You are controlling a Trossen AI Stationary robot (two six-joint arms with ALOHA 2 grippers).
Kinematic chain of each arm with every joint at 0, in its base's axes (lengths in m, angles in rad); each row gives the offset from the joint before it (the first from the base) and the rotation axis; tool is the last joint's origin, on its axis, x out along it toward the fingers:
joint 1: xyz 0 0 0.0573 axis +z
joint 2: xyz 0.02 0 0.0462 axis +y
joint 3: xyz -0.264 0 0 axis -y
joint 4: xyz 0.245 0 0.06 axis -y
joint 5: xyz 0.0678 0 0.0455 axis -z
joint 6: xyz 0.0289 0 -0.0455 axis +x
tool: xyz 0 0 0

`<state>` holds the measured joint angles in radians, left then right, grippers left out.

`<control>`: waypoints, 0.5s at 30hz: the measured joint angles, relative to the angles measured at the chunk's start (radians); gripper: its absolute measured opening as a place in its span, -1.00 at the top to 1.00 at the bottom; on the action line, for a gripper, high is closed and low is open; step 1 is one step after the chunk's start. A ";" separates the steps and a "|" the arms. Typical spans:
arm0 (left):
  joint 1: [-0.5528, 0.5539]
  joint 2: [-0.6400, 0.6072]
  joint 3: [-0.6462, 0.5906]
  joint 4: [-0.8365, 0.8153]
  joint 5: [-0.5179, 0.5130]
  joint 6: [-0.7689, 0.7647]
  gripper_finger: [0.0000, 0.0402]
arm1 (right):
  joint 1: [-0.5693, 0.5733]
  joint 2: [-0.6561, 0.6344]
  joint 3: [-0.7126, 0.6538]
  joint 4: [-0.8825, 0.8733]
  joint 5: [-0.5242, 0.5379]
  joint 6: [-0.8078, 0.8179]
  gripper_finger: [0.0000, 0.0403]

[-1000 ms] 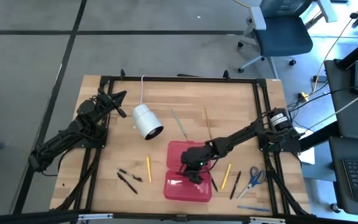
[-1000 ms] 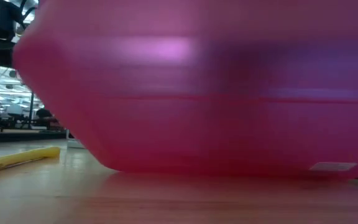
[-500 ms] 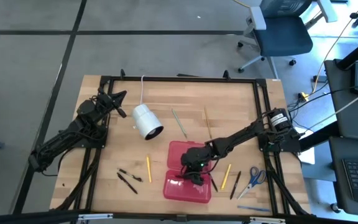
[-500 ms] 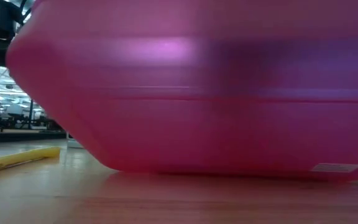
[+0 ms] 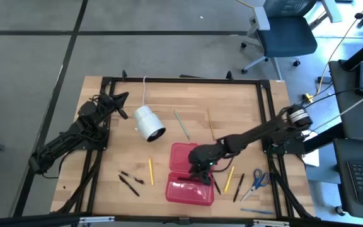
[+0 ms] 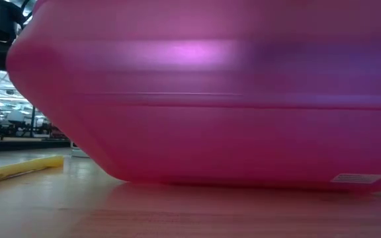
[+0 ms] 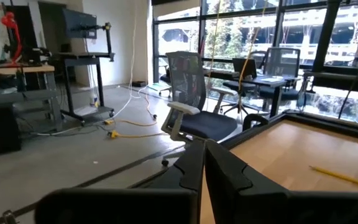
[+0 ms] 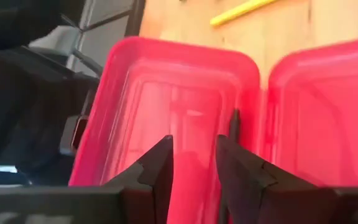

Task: Pick & place school supplies into a supply box
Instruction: Put the transparent pen into the pink supply box

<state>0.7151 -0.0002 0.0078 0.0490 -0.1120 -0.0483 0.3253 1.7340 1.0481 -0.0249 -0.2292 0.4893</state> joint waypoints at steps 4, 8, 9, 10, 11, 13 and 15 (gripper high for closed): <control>0.000 0.000 0.000 -0.001 0.001 -0.010 0.96 | 0.029 -0.102 -0.021 -0.100 0.101 0.005 0.39; -0.001 0.001 0.000 -0.021 0.008 -0.073 0.94 | 0.084 -0.211 -0.100 -0.103 0.249 0.033 0.39; -0.001 0.001 0.000 -0.022 0.012 -0.079 0.94 | 0.097 -0.237 -0.124 -0.097 0.284 0.044 0.39; -0.001 0.002 0.000 -0.021 0.016 -0.080 0.94 | 0.109 -0.263 -0.148 -0.088 0.321 0.056 0.39; -0.001 0.002 0.000 -0.023 0.020 -0.080 0.94 | 0.122 -0.287 -0.174 -0.089 0.356 0.069 0.39; -0.001 0.003 0.000 -0.023 0.037 -0.080 0.95 | 0.138 -0.326 -0.227 -0.078 0.406 0.106 0.39; -0.001 0.003 0.000 -0.023 0.060 -0.078 0.95 | 0.151 -0.361 -0.282 -0.048 0.438 0.146 0.39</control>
<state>0.7143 0.0025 0.0082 0.0265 -0.0521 -0.1267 0.4766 1.3733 0.7664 -0.0727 0.2084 0.6355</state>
